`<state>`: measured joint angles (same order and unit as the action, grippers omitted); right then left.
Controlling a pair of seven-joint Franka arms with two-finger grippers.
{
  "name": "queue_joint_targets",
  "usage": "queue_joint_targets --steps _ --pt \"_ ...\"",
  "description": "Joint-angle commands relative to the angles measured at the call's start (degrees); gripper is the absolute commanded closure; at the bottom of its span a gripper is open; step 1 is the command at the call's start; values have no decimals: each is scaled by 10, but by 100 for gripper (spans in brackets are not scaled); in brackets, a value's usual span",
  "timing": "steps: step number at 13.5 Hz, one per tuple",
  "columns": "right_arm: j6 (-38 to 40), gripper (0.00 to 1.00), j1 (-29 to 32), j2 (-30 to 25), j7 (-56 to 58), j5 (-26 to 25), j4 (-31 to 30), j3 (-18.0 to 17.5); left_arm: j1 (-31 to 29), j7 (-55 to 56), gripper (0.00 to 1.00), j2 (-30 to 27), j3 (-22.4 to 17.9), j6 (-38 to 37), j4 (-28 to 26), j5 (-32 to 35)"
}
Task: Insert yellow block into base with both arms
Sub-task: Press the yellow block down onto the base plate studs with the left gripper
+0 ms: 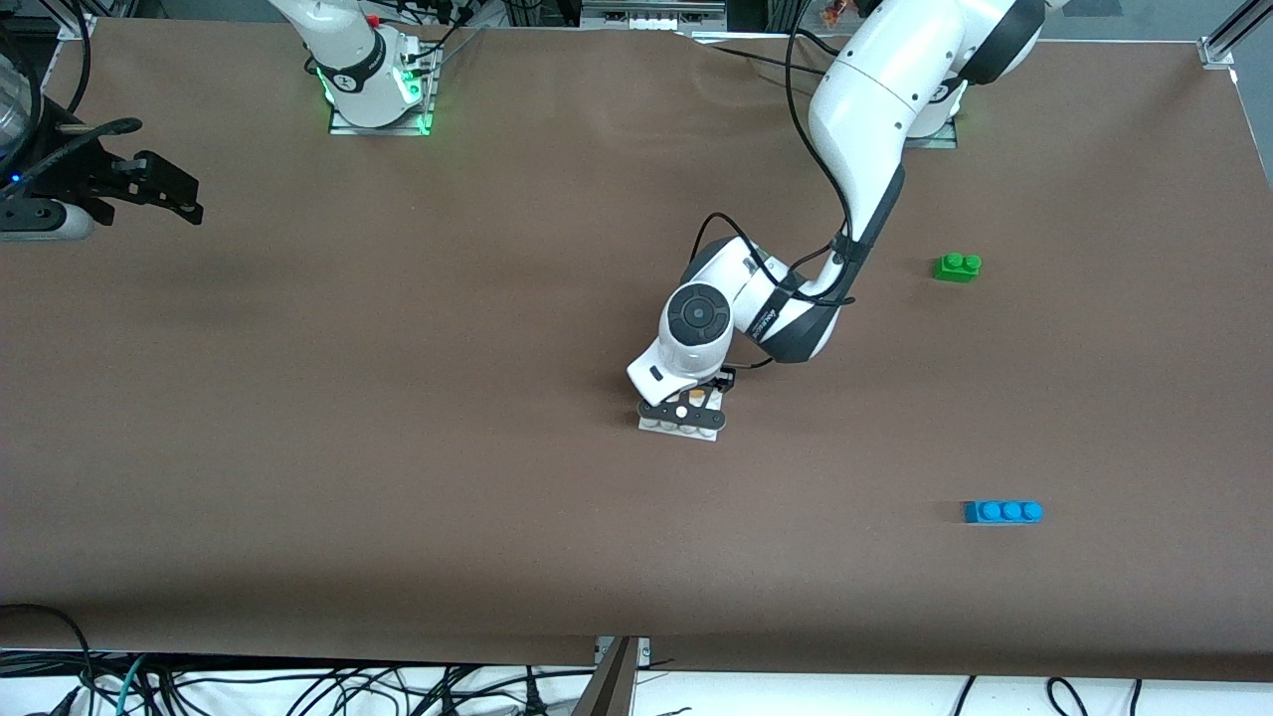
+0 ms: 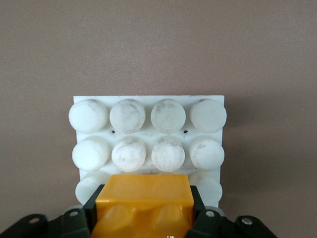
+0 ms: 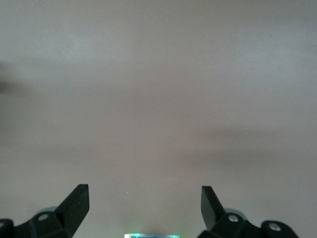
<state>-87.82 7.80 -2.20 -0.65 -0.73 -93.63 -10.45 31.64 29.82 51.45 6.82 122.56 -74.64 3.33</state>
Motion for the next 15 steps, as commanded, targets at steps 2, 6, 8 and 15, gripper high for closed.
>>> queue_joint_targets --steps 2,6,8,15 --pt "-8 0 6 -16 11 -4 -15 -2 8 -9 67 16 -2 0 14 5" --pt "-8 0 6 -16 11 -4 -15 -2 6 -12 67 14 -2 -2 15 5" --pt "-8 0 6 -16 11 -5 -15 -2 4 -13 67 13 -2 -5 15 5" --pt "-8 0 6 -16 11 -4 -15 -2 4 -13 67 12 -2 -9 15 5"
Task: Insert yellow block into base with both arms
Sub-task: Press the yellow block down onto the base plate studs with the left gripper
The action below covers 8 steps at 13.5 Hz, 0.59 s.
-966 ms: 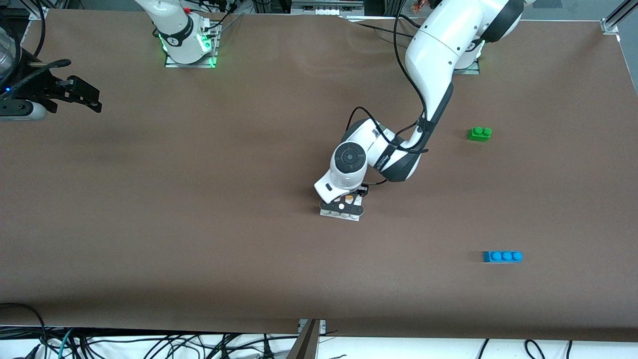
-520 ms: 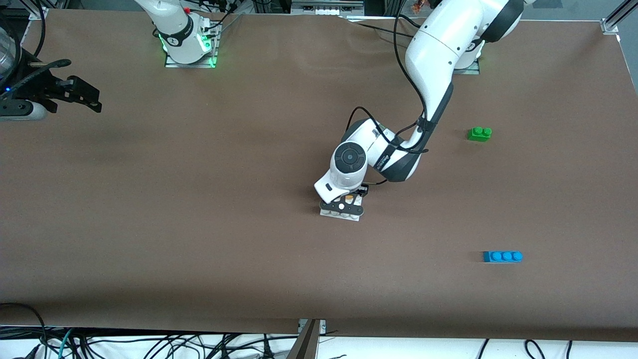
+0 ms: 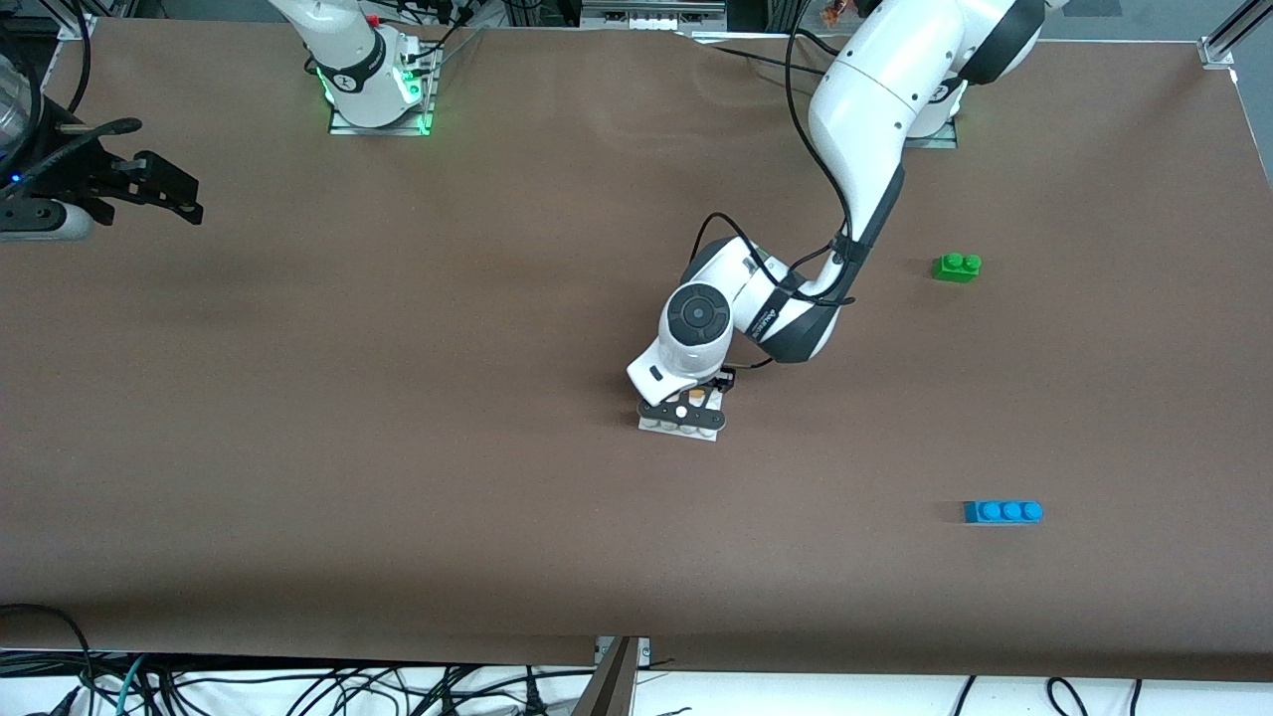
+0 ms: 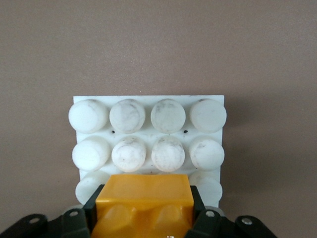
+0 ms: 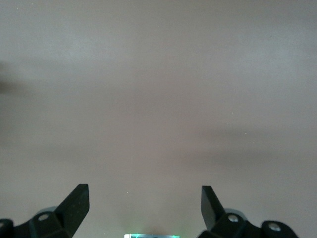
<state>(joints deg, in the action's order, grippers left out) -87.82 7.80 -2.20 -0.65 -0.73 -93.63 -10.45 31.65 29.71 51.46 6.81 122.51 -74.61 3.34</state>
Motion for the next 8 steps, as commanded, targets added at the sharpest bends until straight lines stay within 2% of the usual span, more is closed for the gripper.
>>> queue_joint_targets --steps 1,8 --pt "-8 0 6 -16 11 -4 -15 -2 4 -12 67 12 -2 -12 16 5" --pt "-7 0 6 -16 11 -4 -15 -2 4 -33 67 14 -2 -23 16 4"
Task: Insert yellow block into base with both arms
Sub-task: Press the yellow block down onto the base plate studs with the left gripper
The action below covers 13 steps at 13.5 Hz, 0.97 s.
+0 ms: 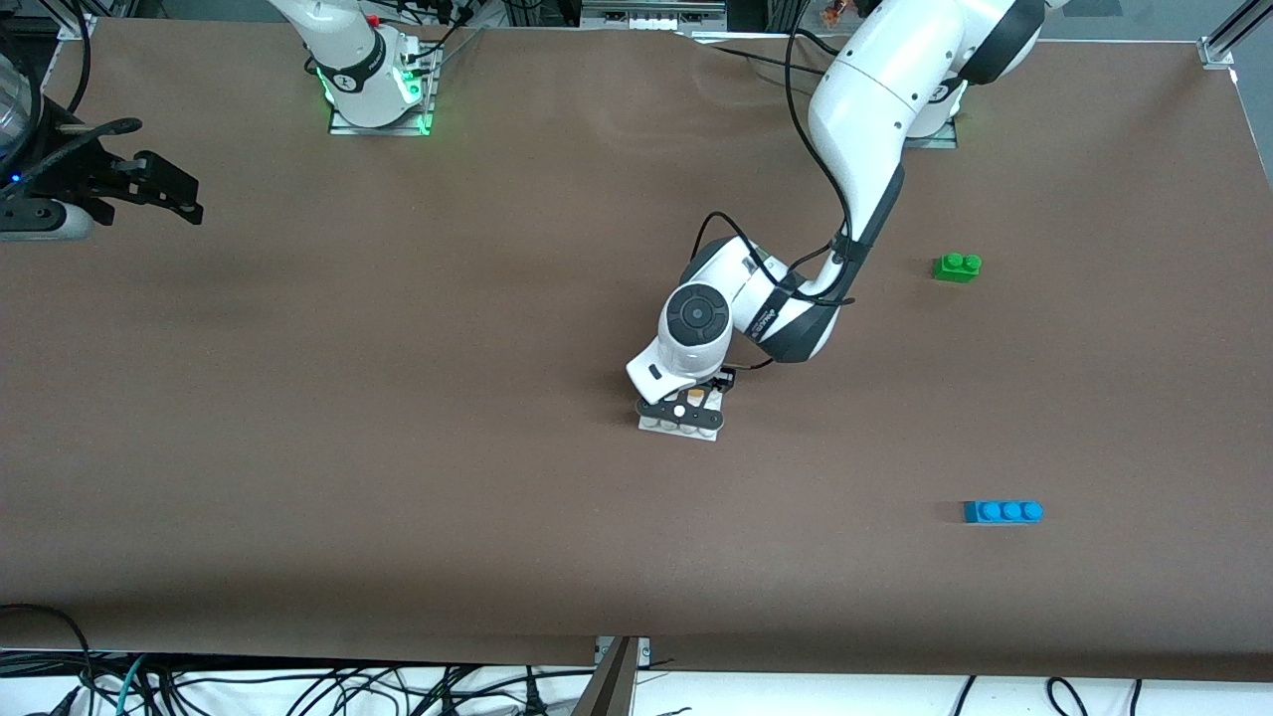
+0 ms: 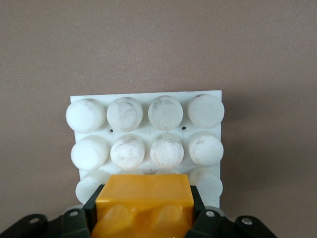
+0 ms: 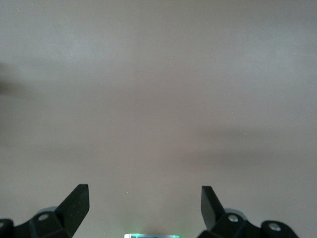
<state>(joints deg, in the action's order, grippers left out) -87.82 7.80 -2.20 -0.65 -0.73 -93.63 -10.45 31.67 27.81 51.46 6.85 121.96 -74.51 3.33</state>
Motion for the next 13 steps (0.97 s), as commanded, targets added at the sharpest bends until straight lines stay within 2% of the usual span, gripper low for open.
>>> queue_joint_targets --steps 1,13 --pt "-8 0 5 -16 11 -4 -15 -2 5 -13 67 14 -3 -16 15 4" --pt "-7 0 5 -16 11 -4 -15 -2 8 -14 67 26 -3 -10 20 2"
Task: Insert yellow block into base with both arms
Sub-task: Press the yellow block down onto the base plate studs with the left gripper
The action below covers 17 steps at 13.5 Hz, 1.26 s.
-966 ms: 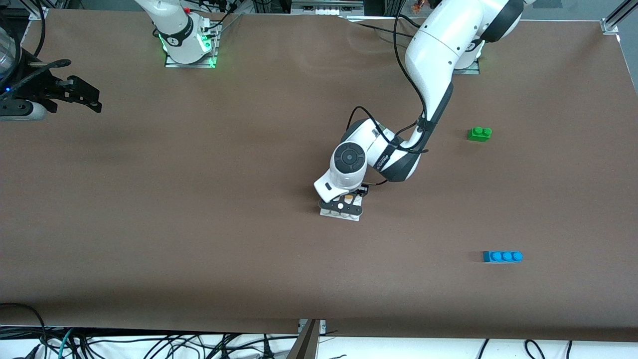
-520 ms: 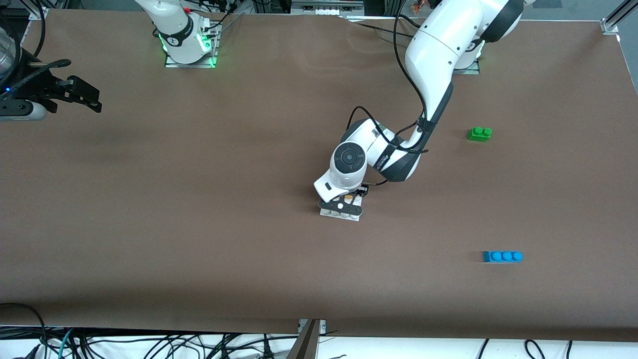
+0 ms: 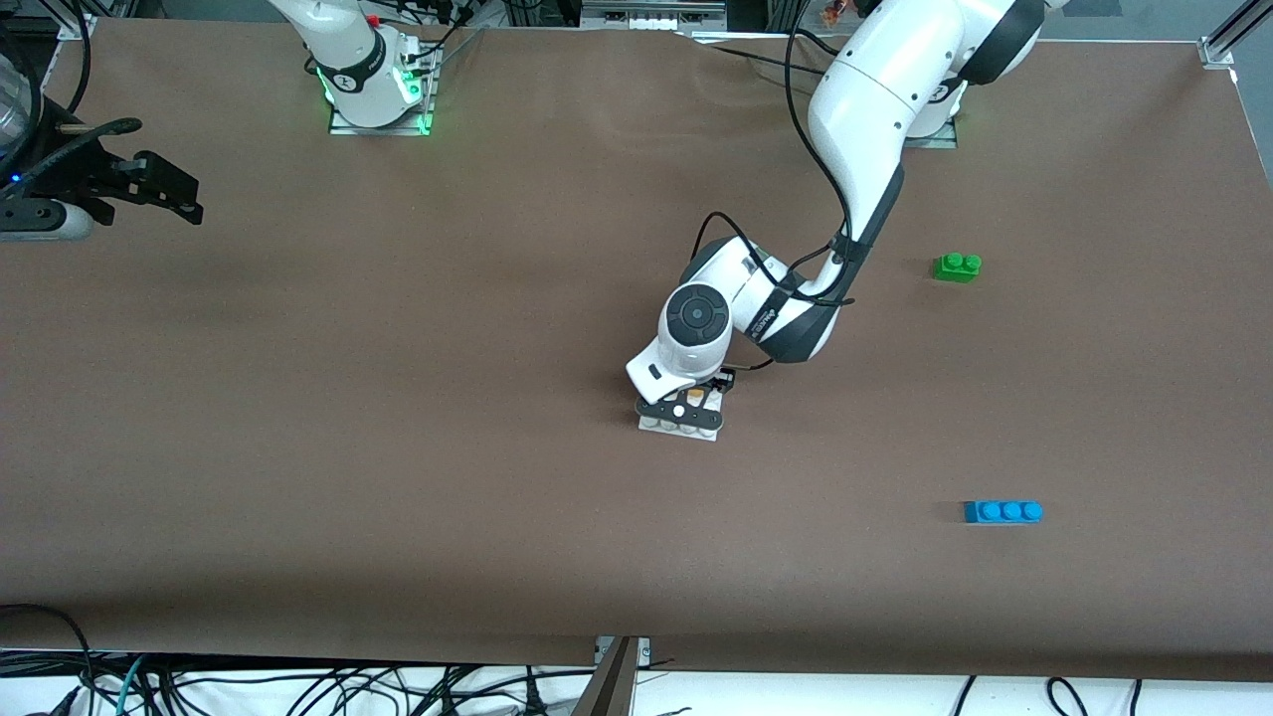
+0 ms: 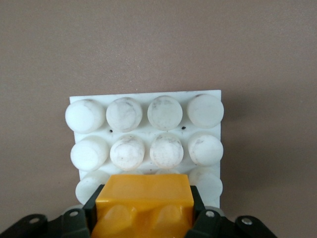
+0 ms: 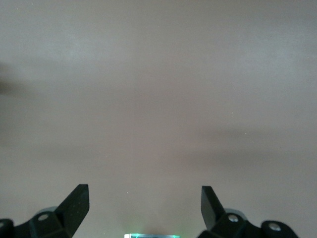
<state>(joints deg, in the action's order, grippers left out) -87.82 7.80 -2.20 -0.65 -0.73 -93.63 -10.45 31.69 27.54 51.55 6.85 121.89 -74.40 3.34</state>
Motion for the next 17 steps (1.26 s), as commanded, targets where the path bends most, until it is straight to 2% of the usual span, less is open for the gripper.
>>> queue_joint_targets --steps 1,17 --pt "-7 0 5 -16 11 -5 -15 -2 7 -12 67 24 -3 -10 20 3" --pt "-7 0 5 -16 11 -4 -15 -2 8 -5 67 12 1 -19 19 4"
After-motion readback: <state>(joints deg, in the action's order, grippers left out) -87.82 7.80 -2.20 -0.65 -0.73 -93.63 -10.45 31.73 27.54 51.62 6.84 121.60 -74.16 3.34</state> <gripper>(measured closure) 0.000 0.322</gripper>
